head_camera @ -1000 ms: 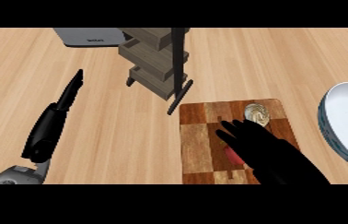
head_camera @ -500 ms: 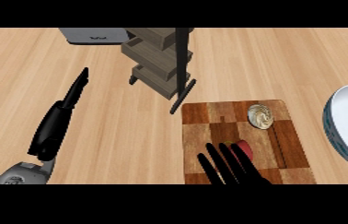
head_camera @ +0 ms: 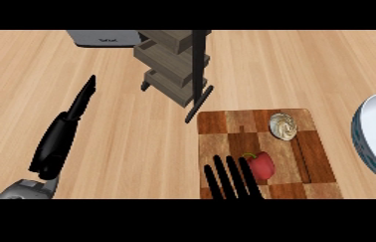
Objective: Pick the bell pepper from the cutting board and place it in the tiered basket
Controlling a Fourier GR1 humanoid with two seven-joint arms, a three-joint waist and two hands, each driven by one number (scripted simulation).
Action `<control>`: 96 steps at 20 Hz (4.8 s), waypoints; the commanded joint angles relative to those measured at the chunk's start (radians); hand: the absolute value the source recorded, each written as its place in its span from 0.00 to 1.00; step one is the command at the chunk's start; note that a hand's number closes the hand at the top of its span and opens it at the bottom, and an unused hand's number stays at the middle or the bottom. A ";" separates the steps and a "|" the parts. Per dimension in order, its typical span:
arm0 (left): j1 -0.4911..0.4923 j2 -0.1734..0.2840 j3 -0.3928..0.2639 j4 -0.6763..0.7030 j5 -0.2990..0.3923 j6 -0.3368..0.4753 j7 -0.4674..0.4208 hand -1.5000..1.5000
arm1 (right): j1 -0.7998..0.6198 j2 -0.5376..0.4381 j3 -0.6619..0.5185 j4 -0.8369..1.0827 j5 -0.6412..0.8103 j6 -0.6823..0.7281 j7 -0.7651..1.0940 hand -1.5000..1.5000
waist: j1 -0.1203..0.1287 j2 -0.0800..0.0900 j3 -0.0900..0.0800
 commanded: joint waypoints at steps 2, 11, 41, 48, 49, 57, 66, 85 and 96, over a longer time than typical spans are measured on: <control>0.014 -0.005 -0.004 -0.040 -0.006 -0.006 0.013 0.50 | 0.027 0.081 0.011 0.184 0.125 0.023 0.150 0.00 | 0.004 0.002 0.001; -0.007 0.013 0.069 -0.001 0.023 -0.075 -0.002 0.50 | 0.093 0.093 -0.072 0.147 0.163 0.197 0.094 0.00 | 0.003 0.004 0.001; -0.012 -0.168 0.155 0.005 -0.152 -0.171 0.020 0.50 | 0.238 0.076 -0.374 0.242 0.378 -0.078 -0.288 0.00 | 0.001 0.006 0.002; 0.000 -0.217 0.161 0.025 -0.206 -0.175 -0.022 0.50 | 0.269 0.097 -0.391 0.371 0.427 -0.206 -0.340 0.00 | 0.000 0.006 0.002; 0.047 -0.183 0.194 -0.079 -0.188 -0.197 0.027 0.50 | 0.240 0.092 -0.450 0.398 0.394 -0.214 -0.380 0.00 | 0.004 0.005 0.002; 0.040 -0.221 0.193 -0.052 -0.188 -0.235 0.017 0.50 | 0.235 0.150 -0.460 0.426 0.341 -0.212 -0.472 1.00 | 0.004 0.005 0.002; -0.014 -0.225 0.241 -0.002 -0.206 -0.256 0.009 0.50 | 0.167 0.121 -0.451 0.532 0.430 -0.375 -0.612 1.00 | 0.004 0.006 0.002; 0.040 -0.238 0.238 -0.012 -0.223 -0.239 -0.029 0.50 | 0.015 0.290 -1.107 -0.361 0.017 0.348 -0.010 1.00 | -0.007 0.002 -0.001; 0.029 -0.231 0.240 -0.007 -0.223 -0.258 -0.001 0.50 | -0.604 0.383 -1.240 -0.242 -0.012 0.564 -0.015 1.00 | -0.008 -0.008 -0.003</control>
